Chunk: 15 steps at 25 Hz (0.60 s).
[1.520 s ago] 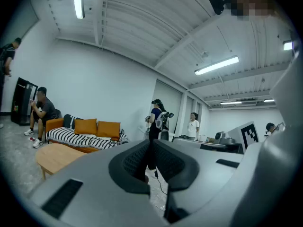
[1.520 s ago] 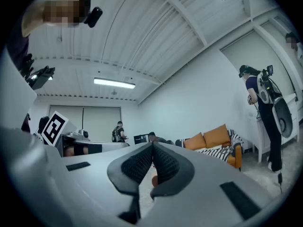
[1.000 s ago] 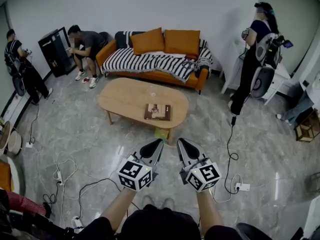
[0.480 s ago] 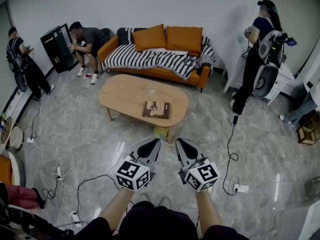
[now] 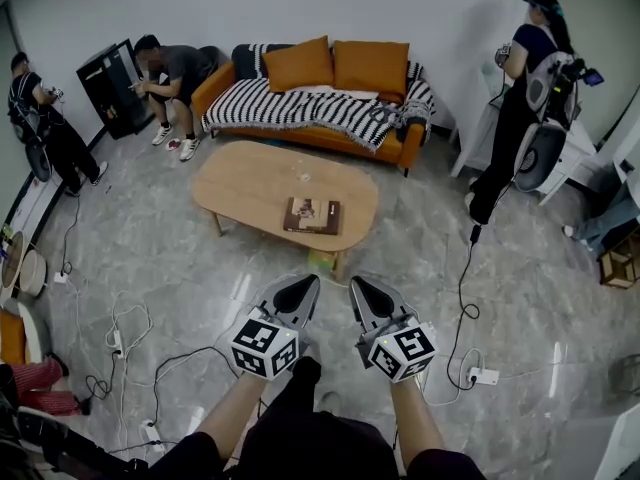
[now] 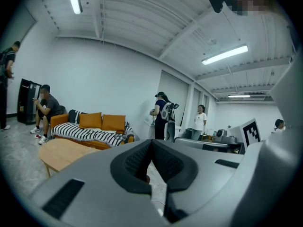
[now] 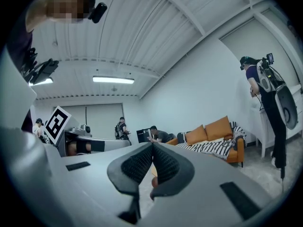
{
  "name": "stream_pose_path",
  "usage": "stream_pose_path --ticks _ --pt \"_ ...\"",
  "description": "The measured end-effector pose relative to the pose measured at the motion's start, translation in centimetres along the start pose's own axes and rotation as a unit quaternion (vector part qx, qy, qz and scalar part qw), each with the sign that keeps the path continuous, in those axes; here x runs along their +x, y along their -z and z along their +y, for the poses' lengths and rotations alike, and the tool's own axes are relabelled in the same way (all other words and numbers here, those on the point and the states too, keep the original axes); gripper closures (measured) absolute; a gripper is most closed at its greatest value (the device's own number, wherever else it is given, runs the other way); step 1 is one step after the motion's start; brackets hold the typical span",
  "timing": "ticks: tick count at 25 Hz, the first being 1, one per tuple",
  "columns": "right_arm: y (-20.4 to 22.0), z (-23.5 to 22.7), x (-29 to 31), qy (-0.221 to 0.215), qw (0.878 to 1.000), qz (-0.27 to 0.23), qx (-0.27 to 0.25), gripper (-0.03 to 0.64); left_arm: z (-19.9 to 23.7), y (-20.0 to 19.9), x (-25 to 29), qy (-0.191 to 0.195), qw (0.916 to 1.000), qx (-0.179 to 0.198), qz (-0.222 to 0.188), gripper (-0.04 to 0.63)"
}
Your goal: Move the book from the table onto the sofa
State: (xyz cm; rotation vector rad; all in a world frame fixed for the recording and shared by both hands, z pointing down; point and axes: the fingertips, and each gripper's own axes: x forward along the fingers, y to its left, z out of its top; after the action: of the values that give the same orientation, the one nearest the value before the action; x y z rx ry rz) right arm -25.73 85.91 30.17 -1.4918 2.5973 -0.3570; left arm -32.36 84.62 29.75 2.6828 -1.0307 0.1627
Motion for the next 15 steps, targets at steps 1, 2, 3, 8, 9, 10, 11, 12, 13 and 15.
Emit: stream_pose_path --ticks 1,2,3,8,9,10,11,12,13,15 --pt "0.1 -0.4 0.6 0.001 1.0 0.001 0.001 0.592 0.6 0.0 0.6 0.0 1.0 -0.002 0.0 0.581" --pt "0.1 -0.9 1.3 0.002 1.0 0.002 0.004 0.592 1.3 -0.1 1.1 0.0 1.0 -0.004 0.001 0.581" --pt "0.2 -1.3 2.0 0.003 1.0 0.003 0.006 0.592 2.0 -0.1 1.7 -0.001 1.0 -0.006 0.002 0.581" --pt "0.5 -3.5 6.3 0.007 1.0 0.009 0.021 0.592 6.3 -0.8 4.4 -0.001 0.9999 -0.015 0.005 0.581" --pt "0.4 -4.0 7.2 0.008 1.0 0.01 0.023 0.592 7.1 -1.0 5.0 0.0 0.9998 -0.016 0.006 0.581" --pt "0.4 -4.4 8.1 0.009 1.0 0.011 0.026 0.592 8.0 -1.2 5.6 0.001 0.9998 -0.018 0.008 0.581" --pt "0.3 -4.8 9.0 0.01 0.999 0.012 0.028 0.592 8.8 -1.5 6.3 0.002 0.9998 -0.019 0.01 0.581" --pt "0.2 -5.2 9.8 0.012 0.999 0.013 0.029 0.592 9.6 -1.7 6.9 0.004 0.9997 -0.02 0.012 0.581" --pt "0.0 -5.6 10.7 0.014 0.999 0.014 0.03 0.592 10.3 -1.9 7.5 0.006 0.9997 -0.022 0.013 0.581" --pt "-0.3 -6.4 12.3 0.019 0.999 0.015 0.031 0.592 11.8 -2.4 8.6 0.01 0.9995 -0.025 0.017 0.581"
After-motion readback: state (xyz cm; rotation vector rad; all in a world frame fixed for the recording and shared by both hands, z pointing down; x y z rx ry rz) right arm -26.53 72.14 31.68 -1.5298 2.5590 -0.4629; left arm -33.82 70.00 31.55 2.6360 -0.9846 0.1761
